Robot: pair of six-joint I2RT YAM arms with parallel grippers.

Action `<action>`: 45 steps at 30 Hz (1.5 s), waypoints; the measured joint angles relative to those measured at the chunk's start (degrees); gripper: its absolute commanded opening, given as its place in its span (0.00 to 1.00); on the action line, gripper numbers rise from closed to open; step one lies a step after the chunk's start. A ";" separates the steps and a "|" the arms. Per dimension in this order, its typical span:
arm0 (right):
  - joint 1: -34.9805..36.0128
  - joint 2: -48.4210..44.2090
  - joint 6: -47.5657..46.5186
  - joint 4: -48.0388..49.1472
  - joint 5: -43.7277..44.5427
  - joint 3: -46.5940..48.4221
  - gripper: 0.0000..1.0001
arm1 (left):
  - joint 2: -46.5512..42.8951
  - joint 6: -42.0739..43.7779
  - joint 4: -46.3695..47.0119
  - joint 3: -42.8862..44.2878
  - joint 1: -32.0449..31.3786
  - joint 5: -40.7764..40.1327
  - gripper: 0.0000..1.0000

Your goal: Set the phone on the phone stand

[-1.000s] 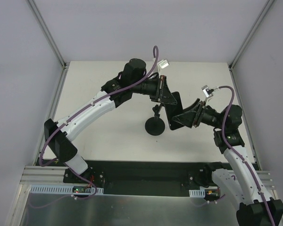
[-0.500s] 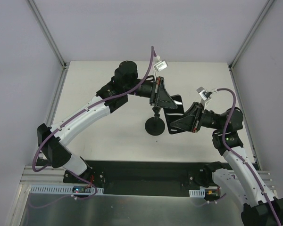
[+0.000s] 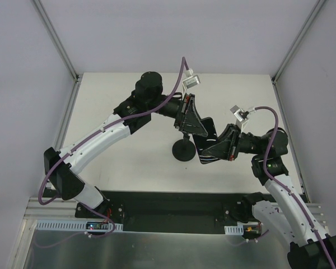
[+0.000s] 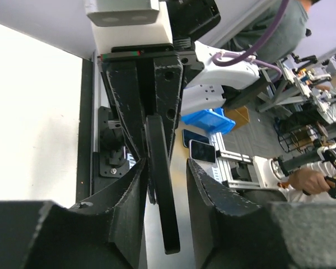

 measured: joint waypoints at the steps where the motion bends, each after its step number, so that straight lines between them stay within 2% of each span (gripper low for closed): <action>1: 0.02 0.00 0.00 0.00 -0.04 0.00 0.01 | 0.00 0.13 -0.17 0.07 0.00 0.68 0.24; 4: 0.04 0.09 0.00 0.02 -0.20 0.04 0.01 | 0.09 0.72 -1.11 0.31 -0.02 1.11 0.23; 7: 0.09 0.59 0.02 0.02 -0.46 0.44 0.01 | 0.11 1.57 -2.71 0.81 -0.07 0.68 0.00; 8: 0.11 0.79 0.09 -0.02 -0.44 0.55 0.01 | 0.11 2.19 -3.58 1.20 -0.09 -0.04 0.00; 9: 0.02 1.01 0.02 -0.11 -0.17 0.63 0.06 | 0.11 2.64 -4.87 1.64 -0.09 -1.44 0.00; 10: -0.09 1.27 -0.17 -0.39 0.17 0.66 0.32 | 0.11 3.04 -6.29 2.10 -0.07 -2.89 0.00; 12: -0.07 1.77 -1.95 -2.71 0.79 0.96 0.65 | 0.04 3.87 -8.48 2.36 -0.07 -5.25 0.00; 14: 0.11 1.99 -5.51 -7.93 1.73 2.43 0.80 | -0.09 5.51 -11.13 2.36 -0.17 -10.01 0.00; 15: 0.24 1.99 -10.16 -13.68 3.37 4.31 0.87 | -0.15 6.23 -12.66 2.36 -0.46 -12.52 0.00; 16: 0.22 1.99 -12.76 -17.31 4.55 5.53 1.00 | -0.22 6.88 -14.21 2.36 -0.48 -15.50 0.00; 17: 0.22 1.97 -15.43 -20.96 6.23 6.78 0.97 | -0.39 7.06 -15.39 2.36 -0.48 -17.77 0.00; 21: -0.24 0.87 -24.70 -34.42 16.76 9.99 0.96 | -3.41 8.13 -20.94 1.90 -0.87 -29.49 0.00; 29: -1.40 -4.76 -34.93 -46.34 40.92 10.21 0.99 | -9.33 9.14 -28.72 1.90 0.07 -42.95 0.00; 31: -1.64 -2.27 -37.92 -47.43 43.36 10.62 0.88 | -10.34 9.16 -30.29 1.90 0.44 -44.44 0.00; 32: -1.66 -0.70 -38.91 -47.54 43.85 10.73 0.83 | -10.95 9.16 -31.12 1.90 0.72 -45.22 0.00; 33: -1.70 1.73 -39.89 -47.39 44.06 10.84 0.73 | -11.43 9.11 -31.63 1.90 1.05 -45.55 0.00; 36: -1.79 7.58 -41.94 -44.83 43.17 10.56 0.60 | -13.38 9.16 -33.29 1.90 2.23 -46.60 0.00; 39: -1.88 11.61 -43.91 -38.82 40.44 8.66 0.50 | -14.58 9.11 -34.25 1.99 2.69 -47.39 0.00; 45: -1.88 17.33 -49.59 -28.96 33.64 8.00 0.38 | -13.88 9.27 -36.76 2.99 2.80 -45.11 0.00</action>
